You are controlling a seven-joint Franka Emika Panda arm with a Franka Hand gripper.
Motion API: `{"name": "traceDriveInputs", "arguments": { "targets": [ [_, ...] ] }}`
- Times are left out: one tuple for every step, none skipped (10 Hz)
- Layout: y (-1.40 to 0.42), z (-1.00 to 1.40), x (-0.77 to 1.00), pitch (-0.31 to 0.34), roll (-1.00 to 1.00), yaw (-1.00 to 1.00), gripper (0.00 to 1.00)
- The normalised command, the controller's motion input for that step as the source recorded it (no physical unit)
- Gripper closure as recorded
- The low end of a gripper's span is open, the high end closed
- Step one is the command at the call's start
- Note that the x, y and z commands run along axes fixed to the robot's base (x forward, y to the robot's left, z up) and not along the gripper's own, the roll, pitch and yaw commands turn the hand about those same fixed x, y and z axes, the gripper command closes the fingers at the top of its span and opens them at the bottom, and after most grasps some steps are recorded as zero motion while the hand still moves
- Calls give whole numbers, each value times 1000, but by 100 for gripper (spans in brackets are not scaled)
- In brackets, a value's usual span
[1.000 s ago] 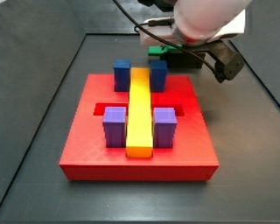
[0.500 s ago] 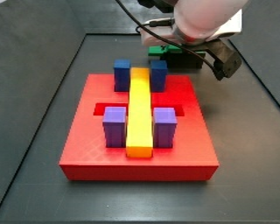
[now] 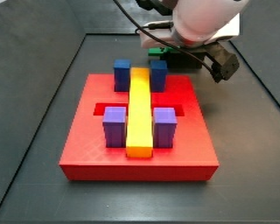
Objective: Pick up the green object. Move up. Place the green object on the fixture. Regrasp the green object. Move to above the board. Insert the green object.
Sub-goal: Regrasp the green object.
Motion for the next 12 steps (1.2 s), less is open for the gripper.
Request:
{"name": "traceDriveInputs", "arguments": {
  "targets": [
    [0, 0, 0, 0, 23, 0, 0],
    [3, 0, 0, 0, 29, 0, 0],
    [0, 0, 0, 0, 0, 0, 100],
    [0, 0, 0, 0, 0, 0, 100],
    [0, 0, 0, 0, 0, 0, 100],
    [0, 0, 0, 0, 0, 0, 100],
    [0, 0, 0, 0, 0, 0, 100],
    [0, 0, 0, 0, 0, 0, 100],
    [0, 0, 0, 0, 0, 0, 100],
    [0, 0, 0, 0, 0, 0, 100],
    [0, 0, 0, 0, 0, 0, 100],
    [0, 0, 0, 0, 0, 0, 100]
  ]
}}
